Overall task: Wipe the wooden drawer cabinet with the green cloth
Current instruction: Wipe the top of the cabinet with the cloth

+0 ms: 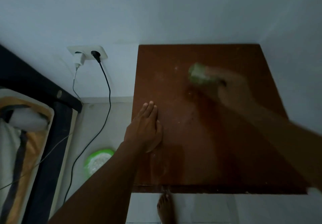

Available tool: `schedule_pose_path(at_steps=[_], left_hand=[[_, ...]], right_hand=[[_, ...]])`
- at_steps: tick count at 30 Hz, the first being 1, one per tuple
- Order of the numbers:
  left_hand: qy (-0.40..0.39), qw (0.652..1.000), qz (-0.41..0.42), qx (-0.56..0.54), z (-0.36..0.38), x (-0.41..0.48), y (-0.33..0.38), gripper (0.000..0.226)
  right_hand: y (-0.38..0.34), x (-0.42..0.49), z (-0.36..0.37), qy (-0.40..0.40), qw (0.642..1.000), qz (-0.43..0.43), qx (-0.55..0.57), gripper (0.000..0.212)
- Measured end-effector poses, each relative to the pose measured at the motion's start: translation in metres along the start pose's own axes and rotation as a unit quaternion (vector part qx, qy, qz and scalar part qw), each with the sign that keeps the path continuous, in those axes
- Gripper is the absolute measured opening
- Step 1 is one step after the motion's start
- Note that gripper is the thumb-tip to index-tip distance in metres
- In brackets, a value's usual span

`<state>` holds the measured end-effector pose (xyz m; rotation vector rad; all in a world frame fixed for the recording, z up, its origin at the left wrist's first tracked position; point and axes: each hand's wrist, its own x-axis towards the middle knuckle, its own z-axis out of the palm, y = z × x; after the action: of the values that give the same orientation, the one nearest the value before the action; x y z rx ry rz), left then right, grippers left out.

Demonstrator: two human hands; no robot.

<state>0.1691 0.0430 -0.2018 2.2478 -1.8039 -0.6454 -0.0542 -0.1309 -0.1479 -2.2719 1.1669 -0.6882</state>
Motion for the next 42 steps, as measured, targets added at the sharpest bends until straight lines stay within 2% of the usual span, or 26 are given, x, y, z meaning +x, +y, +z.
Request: schedule_pose_path(at_steps=[4, 7, 10, 12, 17, 20, 22, 24, 26, 29, 32, 35, 39, 42], left_hand=[[0.045, 0.999, -0.008, -0.018, 0.009, 0.005, -0.002, 0.068], [0.061, 0.998, 0.000, -0.025, 0.016, 0.003, -0.004, 0.068], [0.067, 0.997, 0.010, -0.032, 0.018, 0.004, -0.008, 0.069], [0.068, 0.997, 0.010, -0.041, 0.017, 0.005, -0.009, 0.068], [0.051, 0.997, -0.006, -0.062, 0.008, 0.007, -0.005, 0.067], [0.050, 0.997, -0.006, -0.066, 0.005, 0.007, -0.003, 0.072], [0.045, 0.997, -0.003, -0.063, 0.005, 0.007, -0.003, 0.076], [0.048, 0.997, 0.004, -0.061, 0.005, 0.007, -0.005, 0.075], [0.040, 0.998, 0.007, -0.056, 0.007, 0.006, -0.006, 0.072], [0.038, 0.998, 0.009, -0.053, 0.009, 0.006, -0.007, 0.072], [0.037, 0.998, 0.012, -0.056, 0.007, 0.007, -0.009, 0.077], [0.018, 0.998, 0.003, -0.062, 0.002, 0.007, -0.009, 0.076], [-0.021, 0.997, -0.010, -0.080, -0.004, 0.009, -0.006, 0.071], [-0.042, 0.996, -0.010, -0.072, -0.006, 0.012, -0.008, 0.062]], right_hand=[[0.062, 0.110, 0.002, -0.007, 0.996, 0.045, -0.083, 0.055], [0.083, 0.128, 0.029, -0.056, 0.986, 0.113, -0.105, 0.054], [0.070, 0.094, 0.068, -0.034, 0.993, 0.026, -0.108, 0.053], [0.049, 0.052, 0.080, -0.063, 0.996, -0.020, -0.067, 0.053], [-0.009, -0.088, 0.082, -0.143, 0.988, -0.055, 0.009, 0.042], [-0.025, -0.130, 0.068, -0.169, 0.984, -0.043, 0.024, 0.044], [-0.026, -0.103, 0.051, -0.133, 0.990, -0.022, 0.032, 0.046], [-0.012, -0.040, 0.039, -0.049, 0.999, 0.020, 0.009, 0.046], [0.020, 0.034, 0.035, -0.002, 0.999, 0.038, -0.035, 0.052], [0.051, 0.078, 0.060, -0.026, 0.992, 0.088, -0.081, 0.057], [0.029, 0.027, 0.091, -0.012, 0.996, 0.024, -0.087, 0.053], [-0.012, -0.046, 0.096, -0.047, 0.998, -0.035, -0.032, 0.048], [-0.040, -0.131, 0.091, -0.110, 0.993, -0.045, 0.022, 0.046], [-0.045, -0.126, 0.075, -0.085, 0.995, -0.015, 0.052, 0.050]])
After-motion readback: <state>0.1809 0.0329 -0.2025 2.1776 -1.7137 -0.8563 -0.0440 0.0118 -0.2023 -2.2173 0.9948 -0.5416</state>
